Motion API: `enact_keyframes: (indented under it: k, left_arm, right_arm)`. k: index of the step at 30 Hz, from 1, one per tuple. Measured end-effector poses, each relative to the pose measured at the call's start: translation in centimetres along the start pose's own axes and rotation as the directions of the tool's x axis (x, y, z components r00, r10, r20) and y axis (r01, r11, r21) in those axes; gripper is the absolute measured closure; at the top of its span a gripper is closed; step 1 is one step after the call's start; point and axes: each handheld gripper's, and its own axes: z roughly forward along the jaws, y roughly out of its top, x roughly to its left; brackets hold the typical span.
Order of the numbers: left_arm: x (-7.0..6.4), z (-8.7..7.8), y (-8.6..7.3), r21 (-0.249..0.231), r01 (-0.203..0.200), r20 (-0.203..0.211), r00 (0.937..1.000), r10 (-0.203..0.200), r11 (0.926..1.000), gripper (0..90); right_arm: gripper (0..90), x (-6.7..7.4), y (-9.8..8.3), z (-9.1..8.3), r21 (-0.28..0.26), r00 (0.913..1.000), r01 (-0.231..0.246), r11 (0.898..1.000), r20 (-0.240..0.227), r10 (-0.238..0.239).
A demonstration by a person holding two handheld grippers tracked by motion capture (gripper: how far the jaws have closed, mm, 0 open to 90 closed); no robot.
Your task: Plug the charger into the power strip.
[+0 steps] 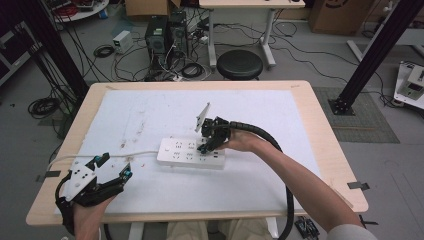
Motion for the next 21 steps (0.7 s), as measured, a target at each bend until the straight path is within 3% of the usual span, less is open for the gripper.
enact_keyframes:
  k: [5, 21]
  left_arm:
    - [-0.17, 0.06, 0.13, -0.006, -0.006, 0.003, 1.0000, 0.006, 1.0000, 23.8]
    - [0.23, -0.31, 0.02, -0.016, 0.000, -0.009, 1.0000, -0.001, 0.9999, 23.8]
  right_arm:
    - [63.9, -0.71, -0.06, 0.26, -0.011, 0.9988, -0.024, 1.000, -0.043, 0.023]
    - [63.0, -0.69, 0.10, 0.17, -0.002, 0.9985, -0.032, 0.999, -0.044, 0.032]
